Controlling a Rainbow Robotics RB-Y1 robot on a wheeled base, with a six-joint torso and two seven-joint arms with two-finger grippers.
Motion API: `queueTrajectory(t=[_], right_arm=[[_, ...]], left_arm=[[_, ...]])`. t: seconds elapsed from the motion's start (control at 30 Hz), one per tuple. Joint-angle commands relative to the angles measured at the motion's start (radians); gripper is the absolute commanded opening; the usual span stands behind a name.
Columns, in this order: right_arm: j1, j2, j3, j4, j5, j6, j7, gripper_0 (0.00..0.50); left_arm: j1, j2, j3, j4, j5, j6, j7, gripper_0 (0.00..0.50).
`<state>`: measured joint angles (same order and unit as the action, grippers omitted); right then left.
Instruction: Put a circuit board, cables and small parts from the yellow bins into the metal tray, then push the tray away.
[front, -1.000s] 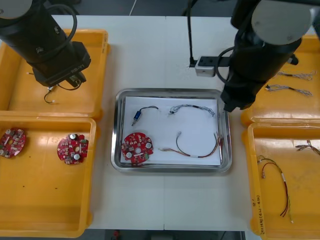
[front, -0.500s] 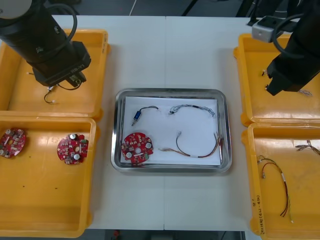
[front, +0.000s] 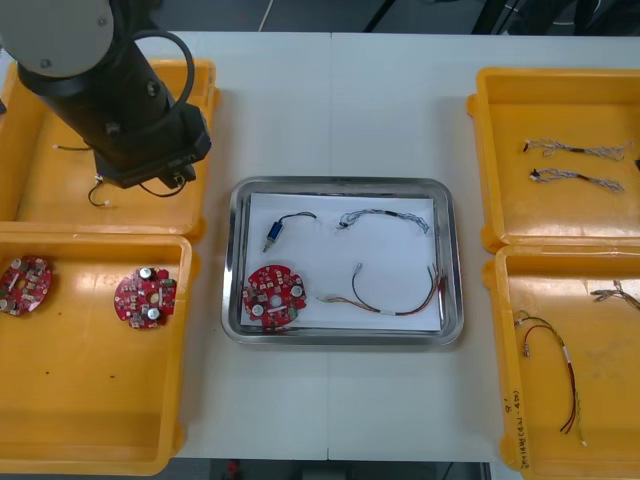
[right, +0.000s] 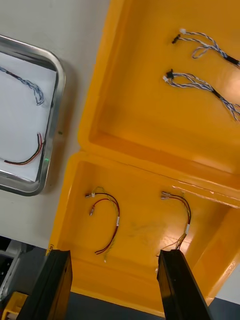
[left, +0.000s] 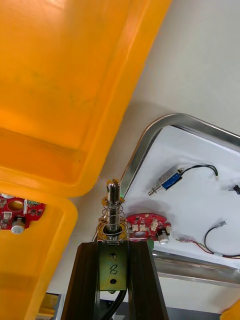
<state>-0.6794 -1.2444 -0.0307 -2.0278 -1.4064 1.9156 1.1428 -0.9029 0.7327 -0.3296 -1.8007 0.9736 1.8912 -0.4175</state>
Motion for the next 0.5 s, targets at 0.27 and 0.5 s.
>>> queueTrajectory(t=[0.27,0.5], right_arm=[[0.402,-0.040,-0.400,-0.077,0.003,0.004,-0.024,0.500],[0.494,0.029,-0.486,-0.112,0.044,0.004,-0.026,0.500]], left_arm=[[-0.097,-0.101,-0.106,-0.005,-0.039,-0.096,0.054,0.000],[-0.126,-0.171,-0.178,0.053,-0.087,-0.141,0.043,0.001]])
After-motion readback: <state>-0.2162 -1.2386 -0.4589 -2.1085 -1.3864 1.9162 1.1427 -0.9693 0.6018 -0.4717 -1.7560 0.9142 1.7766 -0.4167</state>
